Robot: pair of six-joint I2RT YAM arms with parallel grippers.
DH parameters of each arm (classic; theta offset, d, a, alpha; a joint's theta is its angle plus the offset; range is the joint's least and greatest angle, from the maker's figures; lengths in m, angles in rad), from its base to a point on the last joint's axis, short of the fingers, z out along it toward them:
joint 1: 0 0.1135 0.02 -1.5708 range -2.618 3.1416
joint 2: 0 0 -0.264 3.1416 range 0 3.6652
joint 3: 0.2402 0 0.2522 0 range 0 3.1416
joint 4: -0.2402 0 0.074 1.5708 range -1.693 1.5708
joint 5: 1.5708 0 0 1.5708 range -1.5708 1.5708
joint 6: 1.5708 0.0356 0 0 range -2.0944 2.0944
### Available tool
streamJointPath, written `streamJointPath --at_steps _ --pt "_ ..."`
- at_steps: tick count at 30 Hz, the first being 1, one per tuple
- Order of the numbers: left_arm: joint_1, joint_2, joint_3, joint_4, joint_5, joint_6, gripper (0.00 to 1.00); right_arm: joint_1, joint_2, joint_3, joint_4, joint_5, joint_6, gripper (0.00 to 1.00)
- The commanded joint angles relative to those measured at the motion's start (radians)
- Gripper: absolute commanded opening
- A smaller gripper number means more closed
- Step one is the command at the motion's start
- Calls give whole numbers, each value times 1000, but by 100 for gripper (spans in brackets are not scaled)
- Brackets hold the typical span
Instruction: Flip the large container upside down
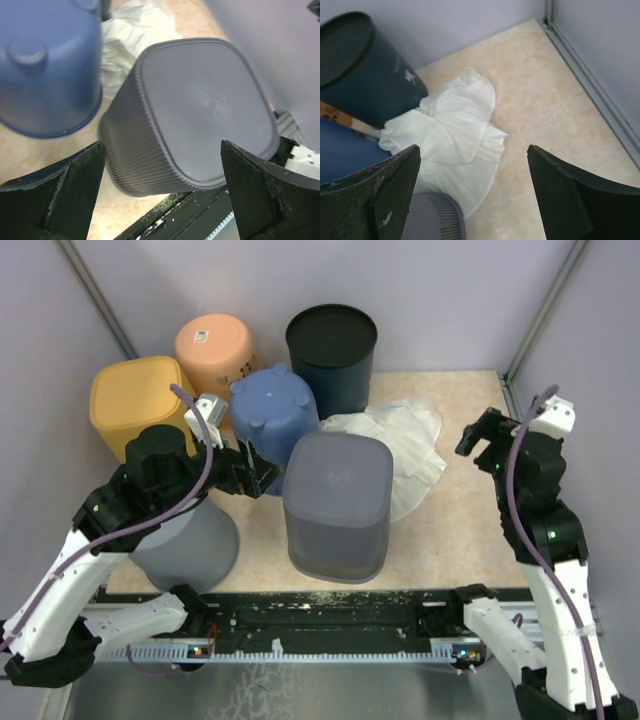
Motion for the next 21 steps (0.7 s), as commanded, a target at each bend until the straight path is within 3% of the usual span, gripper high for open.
streamJointPath --at_steps 1,8,21 --pt "-3 0 17 -59 -207 -61 100 6 122 108 -135 161 22 88" --pt "-3 -23 -13 9 -292 -77 100 5 226 143 -237 204 62 89" --pt "-3 -67 -73 27 -295 -87 100 6 224 61 -121 110 46 90"
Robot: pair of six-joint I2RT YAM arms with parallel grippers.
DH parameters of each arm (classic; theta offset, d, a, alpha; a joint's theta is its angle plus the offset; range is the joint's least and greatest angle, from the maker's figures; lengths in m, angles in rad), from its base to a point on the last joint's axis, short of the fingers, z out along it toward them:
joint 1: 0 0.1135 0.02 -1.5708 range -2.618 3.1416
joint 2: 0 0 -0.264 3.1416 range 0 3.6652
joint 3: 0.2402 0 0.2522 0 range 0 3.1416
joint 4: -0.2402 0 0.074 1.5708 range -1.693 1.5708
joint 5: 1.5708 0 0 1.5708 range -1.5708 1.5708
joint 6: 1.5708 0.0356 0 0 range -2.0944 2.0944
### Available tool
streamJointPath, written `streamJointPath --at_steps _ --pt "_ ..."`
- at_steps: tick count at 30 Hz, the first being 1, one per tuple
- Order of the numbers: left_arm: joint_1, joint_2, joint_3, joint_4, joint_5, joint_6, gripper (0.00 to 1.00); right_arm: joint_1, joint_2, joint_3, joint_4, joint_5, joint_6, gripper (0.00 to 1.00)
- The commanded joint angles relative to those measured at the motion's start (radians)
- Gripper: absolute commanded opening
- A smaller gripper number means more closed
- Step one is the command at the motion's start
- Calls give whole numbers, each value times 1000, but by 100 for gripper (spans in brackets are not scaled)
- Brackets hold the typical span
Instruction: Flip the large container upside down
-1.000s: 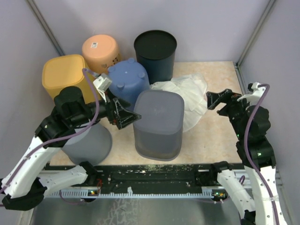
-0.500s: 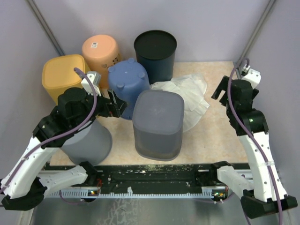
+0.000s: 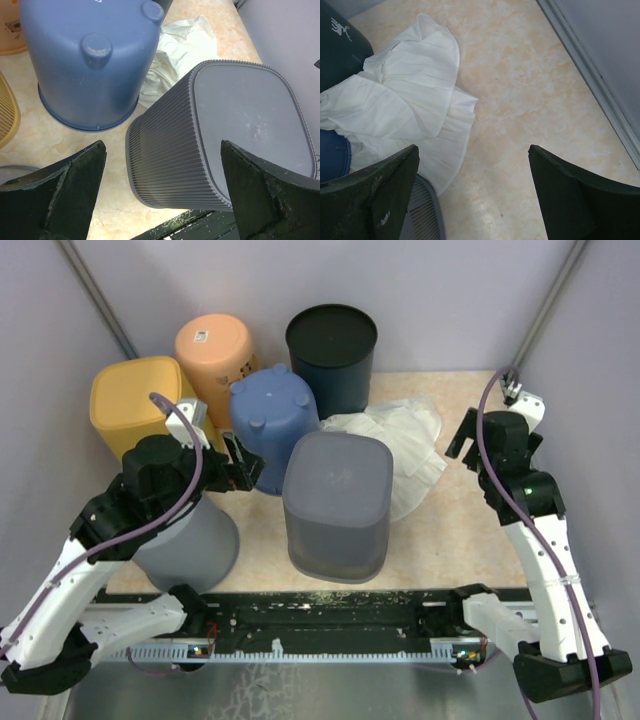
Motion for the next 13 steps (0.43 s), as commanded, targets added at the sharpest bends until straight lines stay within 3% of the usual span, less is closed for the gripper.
streamJointPath --at_steps 1,13 --pt "-3 -30 -18 42 -20 -8 100 4 2 7 69 -7 4 90" --pt "-3 -23 -18 34 -24 -13 100 5 15 1 69 -16 41 91"
